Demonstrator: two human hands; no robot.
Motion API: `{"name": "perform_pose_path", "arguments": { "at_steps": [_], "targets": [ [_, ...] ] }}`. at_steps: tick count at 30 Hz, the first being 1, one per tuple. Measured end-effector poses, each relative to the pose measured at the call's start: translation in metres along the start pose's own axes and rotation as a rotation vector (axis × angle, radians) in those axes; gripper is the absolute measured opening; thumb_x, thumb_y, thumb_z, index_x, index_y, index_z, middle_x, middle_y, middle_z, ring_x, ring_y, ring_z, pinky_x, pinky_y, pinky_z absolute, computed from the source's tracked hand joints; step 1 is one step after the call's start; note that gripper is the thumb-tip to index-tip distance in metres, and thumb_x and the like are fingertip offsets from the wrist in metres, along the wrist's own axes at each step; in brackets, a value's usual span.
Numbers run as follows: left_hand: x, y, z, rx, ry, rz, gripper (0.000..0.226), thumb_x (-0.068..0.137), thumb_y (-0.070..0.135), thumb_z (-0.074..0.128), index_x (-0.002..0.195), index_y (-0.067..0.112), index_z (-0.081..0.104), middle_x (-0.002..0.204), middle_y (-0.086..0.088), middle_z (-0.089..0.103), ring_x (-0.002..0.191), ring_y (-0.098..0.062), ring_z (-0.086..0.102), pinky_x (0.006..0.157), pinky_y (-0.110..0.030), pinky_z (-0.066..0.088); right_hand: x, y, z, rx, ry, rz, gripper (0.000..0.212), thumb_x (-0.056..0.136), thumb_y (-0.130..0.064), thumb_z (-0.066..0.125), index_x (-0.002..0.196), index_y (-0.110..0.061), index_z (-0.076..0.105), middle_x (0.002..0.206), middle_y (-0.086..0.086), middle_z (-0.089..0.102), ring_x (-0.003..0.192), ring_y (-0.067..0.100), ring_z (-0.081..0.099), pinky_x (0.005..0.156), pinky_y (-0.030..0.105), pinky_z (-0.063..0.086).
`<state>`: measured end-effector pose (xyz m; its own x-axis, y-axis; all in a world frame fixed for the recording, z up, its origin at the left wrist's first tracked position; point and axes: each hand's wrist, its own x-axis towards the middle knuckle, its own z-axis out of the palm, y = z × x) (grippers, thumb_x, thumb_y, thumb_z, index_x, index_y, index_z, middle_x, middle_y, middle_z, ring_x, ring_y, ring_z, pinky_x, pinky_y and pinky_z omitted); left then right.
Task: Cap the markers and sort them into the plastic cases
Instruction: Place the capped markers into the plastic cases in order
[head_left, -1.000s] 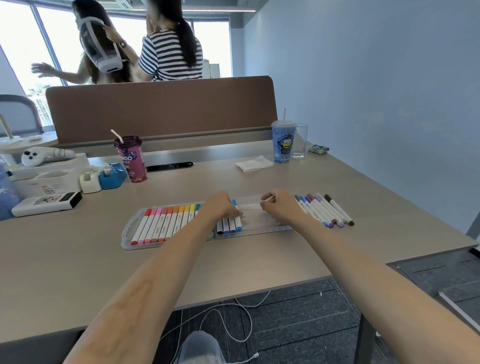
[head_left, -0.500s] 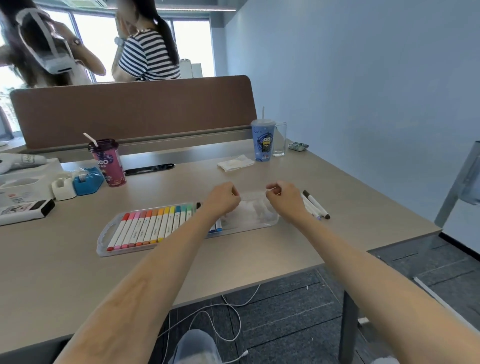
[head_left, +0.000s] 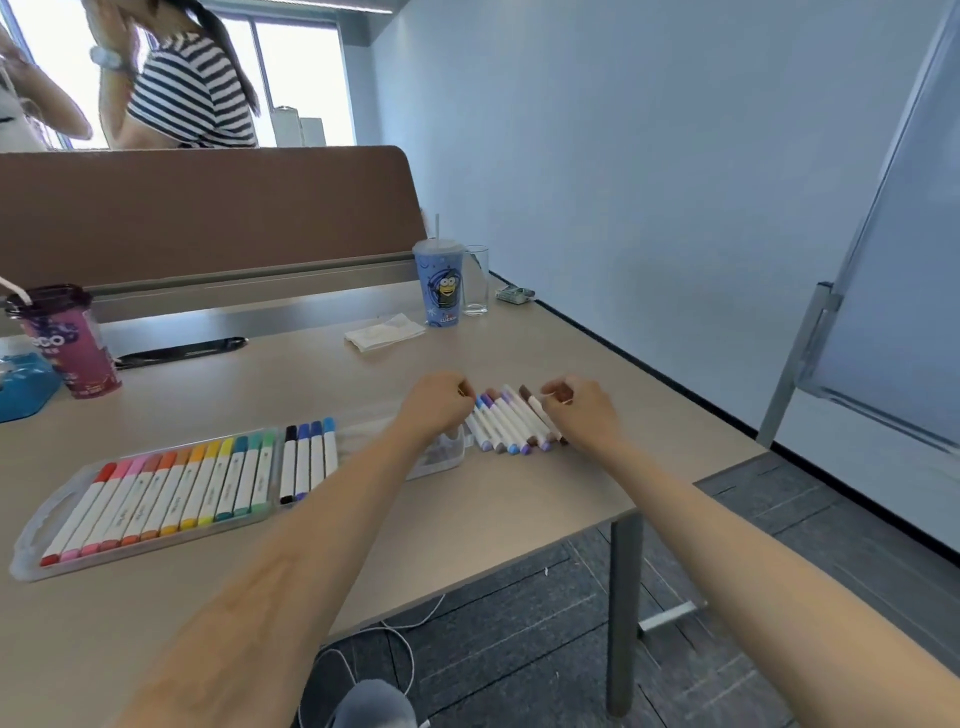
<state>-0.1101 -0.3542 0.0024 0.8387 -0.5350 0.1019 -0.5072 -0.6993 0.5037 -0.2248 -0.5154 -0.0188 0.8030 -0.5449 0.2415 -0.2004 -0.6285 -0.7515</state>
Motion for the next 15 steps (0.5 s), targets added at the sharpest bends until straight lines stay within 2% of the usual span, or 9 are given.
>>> {"name": "perform_pose_path", "arguments": {
  "at_steps": [3,6,8,9,12,15],
  "targets": [
    [0.006,0.002,0.003,0.038,0.011,-0.008,0.021,0.091,0.013,0.051,0.105,0.010,0.066,0.105,-0.010,0.066,0.095,-0.024,0.061,0.084,-0.032,0.050,0.001,0.003,-0.002,-0.008,-0.023,-0.012,0.020,0.090,-0.022,0.059,0.107,-0.015,0.068,0.101,0.001,0.068,0.090,0.015,0.062,0.081,0.033,0.053],
    [0.009,0.002,0.006,0.072,0.018,-0.028,0.019,0.092,0.016,0.052,0.105,0.012,0.065,0.105,-0.009,0.065,0.093,-0.023,0.060,0.087,-0.036,0.053,0.001,0.003,0.001,-0.020,-0.090,-0.069,0.010,0.089,-0.026,0.061,0.096,-0.023,0.067,0.087,-0.008,0.066,0.073,0.009,0.064,0.063,0.017,0.048],
    [0.011,0.002,0.007,0.063,0.033,-0.038,0.020,0.092,0.016,0.051,0.105,0.012,0.066,0.105,-0.009,0.065,0.095,-0.024,0.059,0.088,-0.036,0.052,-0.001,-0.003,0.006,-0.032,-0.171,-0.110,0.005,0.087,-0.028,0.064,0.090,-0.024,0.066,0.085,-0.011,0.065,0.059,0.007,0.062,0.056,0.013,0.043],
    [0.012,0.001,0.006,0.051,0.042,-0.046,0.020,0.092,0.016,0.051,0.104,0.011,0.066,0.106,-0.009,0.066,0.096,-0.024,0.059,0.088,-0.036,0.052,0.000,-0.006,0.010,-0.048,-0.201,-0.128,0.005,0.086,-0.029,0.065,0.087,-0.024,0.067,0.087,-0.010,0.065,0.060,0.007,0.062,0.058,0.016,0.044],
    [0.011,-0.001,-0.001,0.013,0.070,-0.074,0.021,0.092,0.017,0.051,0.102,0.009,0.067,0.106,-0.009,0.066,0.096,-0.023,0.059,0.087,-0.035,0.050,0.002,-0.018,0.019,-0.177,-0.224,-0.150,0.007,0.084,-0.027,0.065,0.086,-0.024,0.070,0.089,-0.009,0.064,0.080,0.010,0.059,0.070,0.025,0.044],
    [0.006,-0.005,-0.010,-0.004,0.090,-0.070,0.021,0.092,0.016,0.049,0.100,0.007,0.067,0.106,-0.010,0.066,0.097,-0.024,0.059,0.085,-0.033,0.046,0.005,-0.028,0.027,-0.293,-0.230,-0.125,0.011,0.079,-0.024,0.061,0.079,-0.020,0.072,0.080,-0.004,0.066,0.078,0.016,0.062,0.066,0.028,0.048]
  ]
}}
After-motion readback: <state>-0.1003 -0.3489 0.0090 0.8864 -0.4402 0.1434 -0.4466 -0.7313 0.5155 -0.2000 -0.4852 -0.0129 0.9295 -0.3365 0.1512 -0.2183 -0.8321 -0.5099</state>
